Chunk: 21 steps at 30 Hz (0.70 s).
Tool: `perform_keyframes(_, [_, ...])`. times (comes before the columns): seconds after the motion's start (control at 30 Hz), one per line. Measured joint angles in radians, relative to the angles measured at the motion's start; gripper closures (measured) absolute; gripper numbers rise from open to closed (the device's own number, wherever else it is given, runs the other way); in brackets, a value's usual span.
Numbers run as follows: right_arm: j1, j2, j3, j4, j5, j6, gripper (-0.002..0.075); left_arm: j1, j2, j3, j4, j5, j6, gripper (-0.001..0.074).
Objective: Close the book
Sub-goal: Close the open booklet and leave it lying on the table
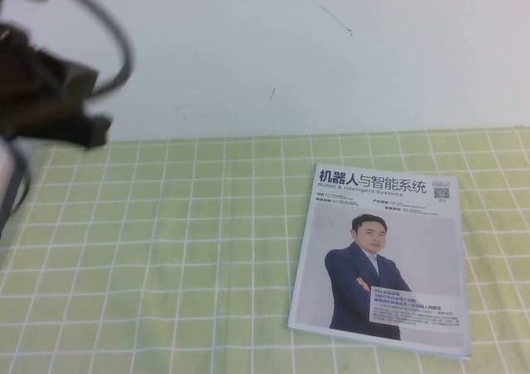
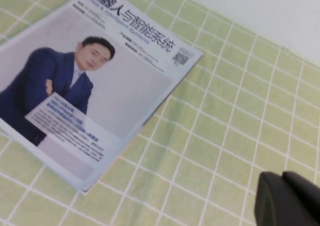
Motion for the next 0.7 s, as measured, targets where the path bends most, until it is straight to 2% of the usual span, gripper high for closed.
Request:
perform_keyframes(0.23, [0.000,-0.290,0.177,0.055,-0.072,-0.020,0.0729,0.000,-0.392,0.437,0.000,-0.289,-0.008,0.0738])
perform_keyframes(0.37, [0.000,-0.381,0.245,0.060,-0.091,-0.023,0.0730,0.000,-0.545,0.605,0.001,-0.420,-0.025,0.0738])
perform_keyframes(0.7, [0.000,-0.396,0.271,0.060,0.004,-0.025,0.0730,0.000,-0.585,0.677,0.000,-0.449,-0.045,0.0738])
